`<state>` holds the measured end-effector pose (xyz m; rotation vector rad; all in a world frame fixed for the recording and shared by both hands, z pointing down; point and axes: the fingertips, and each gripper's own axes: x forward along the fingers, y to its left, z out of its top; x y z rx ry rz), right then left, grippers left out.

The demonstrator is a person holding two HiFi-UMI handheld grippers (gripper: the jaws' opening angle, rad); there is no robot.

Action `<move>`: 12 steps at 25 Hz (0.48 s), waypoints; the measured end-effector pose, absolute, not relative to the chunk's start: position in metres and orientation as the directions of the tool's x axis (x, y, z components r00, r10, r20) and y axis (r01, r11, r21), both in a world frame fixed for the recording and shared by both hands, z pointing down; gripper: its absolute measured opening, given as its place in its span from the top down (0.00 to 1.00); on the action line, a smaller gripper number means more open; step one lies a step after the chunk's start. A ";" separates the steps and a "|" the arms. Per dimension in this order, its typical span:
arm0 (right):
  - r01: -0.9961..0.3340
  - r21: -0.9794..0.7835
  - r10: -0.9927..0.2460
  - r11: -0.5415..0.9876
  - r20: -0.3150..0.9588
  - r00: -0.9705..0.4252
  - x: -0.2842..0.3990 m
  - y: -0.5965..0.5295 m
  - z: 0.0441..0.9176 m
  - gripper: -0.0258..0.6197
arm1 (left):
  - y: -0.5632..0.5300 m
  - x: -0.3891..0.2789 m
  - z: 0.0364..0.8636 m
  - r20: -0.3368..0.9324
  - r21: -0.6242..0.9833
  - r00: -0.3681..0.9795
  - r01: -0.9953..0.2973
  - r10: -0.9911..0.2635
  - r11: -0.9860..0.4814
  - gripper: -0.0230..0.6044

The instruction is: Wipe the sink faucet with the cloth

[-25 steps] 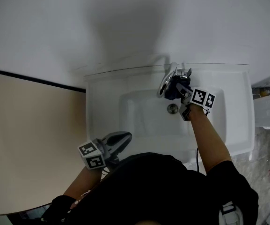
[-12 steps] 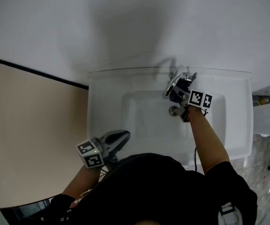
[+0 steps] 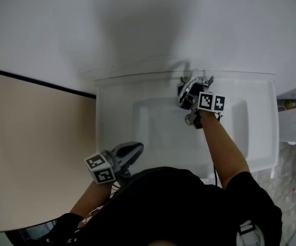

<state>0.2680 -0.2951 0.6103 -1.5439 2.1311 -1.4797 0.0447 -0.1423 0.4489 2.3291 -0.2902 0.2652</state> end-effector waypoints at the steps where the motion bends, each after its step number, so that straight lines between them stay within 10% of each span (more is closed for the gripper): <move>1: -0.677 -0.736 -0.778 0.011 0.419 -0.468 0.269 -0.292 0.607 0.86 | -0.142 0.046 0.448 0.273 0.668 0.953 -0.284 -0.129 -0.688 0.97; 12: -0.747 -0.555 -0.786 0.365 0.246 -0.567 0.263 -0.210 0.410 0.86 | -0.161 0.033 0.444 0.180 0.675 0.970 -0.242 -0.163 -0.697 0.97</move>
